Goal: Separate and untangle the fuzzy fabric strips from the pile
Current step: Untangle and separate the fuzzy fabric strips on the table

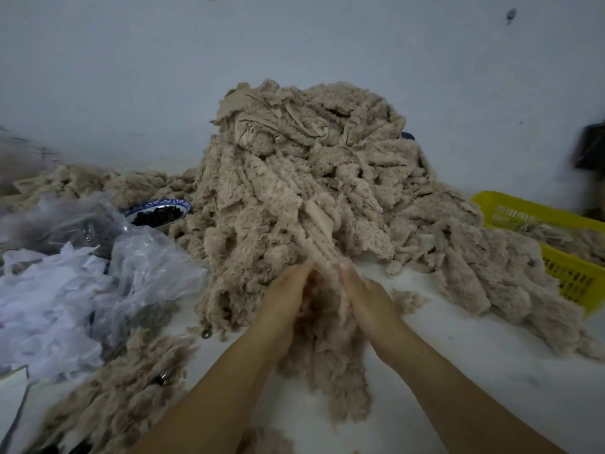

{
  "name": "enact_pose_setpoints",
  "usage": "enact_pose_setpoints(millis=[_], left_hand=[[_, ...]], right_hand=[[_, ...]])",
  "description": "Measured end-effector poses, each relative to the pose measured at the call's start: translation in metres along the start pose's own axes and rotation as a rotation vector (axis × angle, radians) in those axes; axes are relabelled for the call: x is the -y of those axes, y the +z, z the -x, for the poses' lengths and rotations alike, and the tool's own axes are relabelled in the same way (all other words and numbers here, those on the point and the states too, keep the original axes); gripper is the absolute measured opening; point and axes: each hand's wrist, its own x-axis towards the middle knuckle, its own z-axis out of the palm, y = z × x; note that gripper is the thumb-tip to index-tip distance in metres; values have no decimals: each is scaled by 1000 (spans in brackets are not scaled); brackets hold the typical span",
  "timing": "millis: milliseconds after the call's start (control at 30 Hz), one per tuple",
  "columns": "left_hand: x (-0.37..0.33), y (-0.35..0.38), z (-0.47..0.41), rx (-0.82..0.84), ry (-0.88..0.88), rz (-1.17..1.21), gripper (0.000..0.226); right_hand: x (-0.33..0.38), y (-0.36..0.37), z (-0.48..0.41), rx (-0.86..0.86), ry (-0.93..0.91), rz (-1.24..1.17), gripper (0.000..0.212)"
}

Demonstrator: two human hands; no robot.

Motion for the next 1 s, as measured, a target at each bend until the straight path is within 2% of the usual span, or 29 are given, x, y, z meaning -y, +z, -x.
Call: enact_pose_setpoints(millis=[67, 133, 233, 333, 367, 467, 567, 600, 667, 733, 833, 933, 1000], left_hand=[[-6, -8, -10, -4, -70, 91, 43], [-12, -10, -23, -61, -157, 239, 27], [-21, -13, -38, -180, -205, 394, 29], [-27, -9, -42, -243, -208, 514, 28], [-26, -5, -41, -279, -192, 433, 30], [-14, 9, -28, -298, -63, -66, 30], [13, 25, -2, -64, 113, -399, 20], [22, 27, 2, -44, 163, -461, 23], [30, 27, 5, -61, 193, -510, 28], [29, 21, 7, -63, 172, -487, 40], [23, 13, 8, -107, 166, -300, 39], [16, -5, 2, -299, 17, 59, 42], [14, -21, -8, -407, -51, 296, 48]], right_hand=[[-7, 8, 10, 92, -45, 94, 62], [-14, 15, 20, 148, -60, 107, 72], [-21, 17, 26, 165, -127, 154, 59], [-25, 15, 24, 162, -111, 142, 54], [-26, 13, 24, 156, -90, 117, 53], [-19, 10, 20, 61, -95, -3, 39], [-9, 11, 10, 62, -104, -65, 60], [-5, 14, 9, 61, -80, -79, 57], [-2, 21, 5, -10, -38, -87, 17], [2, 20, -3, -105, 52, -241, 24], [4, -1, -17, -210, 196, -777, 22], [-7, -31, -26, -288, 312, -1237, 31], [-18, -43, -29, -272, 346, -1307, 35]])
